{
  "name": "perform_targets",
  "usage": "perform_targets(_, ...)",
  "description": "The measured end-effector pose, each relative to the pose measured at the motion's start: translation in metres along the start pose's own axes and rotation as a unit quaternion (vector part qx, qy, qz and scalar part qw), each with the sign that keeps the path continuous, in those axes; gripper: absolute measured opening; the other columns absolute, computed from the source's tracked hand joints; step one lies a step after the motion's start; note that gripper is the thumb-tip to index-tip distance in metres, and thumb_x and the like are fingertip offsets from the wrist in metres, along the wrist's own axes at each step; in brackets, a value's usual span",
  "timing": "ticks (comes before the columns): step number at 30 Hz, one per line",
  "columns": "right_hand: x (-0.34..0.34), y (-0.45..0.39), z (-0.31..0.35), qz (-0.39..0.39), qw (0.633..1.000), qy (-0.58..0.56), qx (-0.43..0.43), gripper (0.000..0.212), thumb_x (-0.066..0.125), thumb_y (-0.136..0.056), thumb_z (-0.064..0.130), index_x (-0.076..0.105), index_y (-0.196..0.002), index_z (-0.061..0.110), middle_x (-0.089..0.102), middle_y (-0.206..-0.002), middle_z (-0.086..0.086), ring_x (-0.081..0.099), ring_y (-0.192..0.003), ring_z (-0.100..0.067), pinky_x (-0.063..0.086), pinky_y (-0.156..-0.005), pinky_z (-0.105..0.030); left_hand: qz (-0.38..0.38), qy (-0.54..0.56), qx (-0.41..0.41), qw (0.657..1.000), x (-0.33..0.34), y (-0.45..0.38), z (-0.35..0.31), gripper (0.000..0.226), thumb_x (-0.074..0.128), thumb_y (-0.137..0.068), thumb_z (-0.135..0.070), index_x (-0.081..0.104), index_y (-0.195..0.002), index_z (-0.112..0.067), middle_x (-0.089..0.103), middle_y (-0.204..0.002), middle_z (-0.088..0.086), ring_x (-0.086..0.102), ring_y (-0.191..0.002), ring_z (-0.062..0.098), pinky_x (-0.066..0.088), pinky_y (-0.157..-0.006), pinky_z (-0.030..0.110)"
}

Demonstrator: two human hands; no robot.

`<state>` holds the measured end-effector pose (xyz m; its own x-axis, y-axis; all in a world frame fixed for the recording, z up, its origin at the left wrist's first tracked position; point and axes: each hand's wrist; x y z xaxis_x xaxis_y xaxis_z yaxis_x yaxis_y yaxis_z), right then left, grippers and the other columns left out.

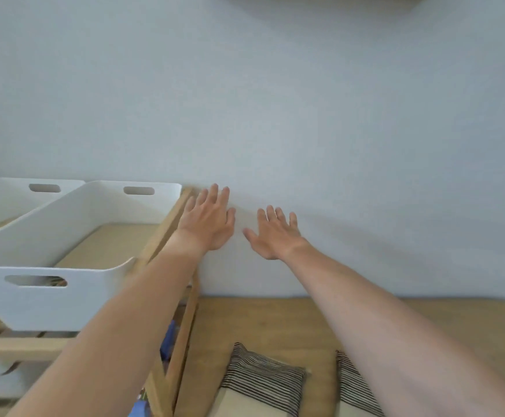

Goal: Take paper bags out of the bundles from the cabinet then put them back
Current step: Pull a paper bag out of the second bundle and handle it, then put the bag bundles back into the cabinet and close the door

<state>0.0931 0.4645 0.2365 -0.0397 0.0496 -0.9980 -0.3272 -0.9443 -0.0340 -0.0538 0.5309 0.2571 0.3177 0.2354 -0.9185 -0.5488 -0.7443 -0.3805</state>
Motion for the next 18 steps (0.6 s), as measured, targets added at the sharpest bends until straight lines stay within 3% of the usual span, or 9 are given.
perform_targets(6,0.032,0.029,-0.068,0.035,0.998,0.001,0.052,0.076,0.019,-0.104,0.057,0.001,-0.162,0.012,-0.006,-0.17,-0.01,-0.007,-0.156,-0.029,-0.005,-0.123,-0.055,0.048,-0.008,-0.011,0.999,0.055,0.024,-0.043,0.057,0.025,-0.101,-0.037,0.019,-0.152,-0.012,0.019,-0.16,0.013,0.022,-0.144,0.031,0.02,-0.115,0.048)
perform_targets(13,0.097,0.067,-0.087,0.075,0.994,-0.028,0.071,0.074,0.023,-0.104,0.057,0.007,-0.162,0.014,0.0,-0.169,-0.014,0.0,-0.155,-0.034,0.0,-0.123,-0.055,0.156,0.016,-0.061,0.986,0.126,0.079,-0.05,0.058,0.021,-0.1,-0.038,0.017,-0.153,-0.015,0.017,-0.161,0.011,0.024,-0.142,0.035,0.022,-0.113,0.05)
perform_targets(18,0.179,0.134,-0.074,0.159,0.983,-0.038,0.081,0.068,0.03,-0.104,0.056,0.036,-0.151,0.009,0.035,-0.154,-0.026,0.03,-0.144,-0.039,0.024,-0.117,-0.052,0.252,0.069,-0.124,0.957,0.186,0.155,-0.05,0.058,0.025,-0.102,-0.039,0.014,-0.154,-0.014,0.011,-0.162,0.018,0.021,-0.144,0.039,0.021,-0.115,0.052)
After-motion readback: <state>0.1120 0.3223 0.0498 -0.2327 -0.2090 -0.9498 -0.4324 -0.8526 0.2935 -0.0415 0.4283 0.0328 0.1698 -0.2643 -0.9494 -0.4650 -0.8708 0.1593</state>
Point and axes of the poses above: each hand's wrist, its own y-axis away from the middle knuckle, its own x-axis out of the palm, z = x × y
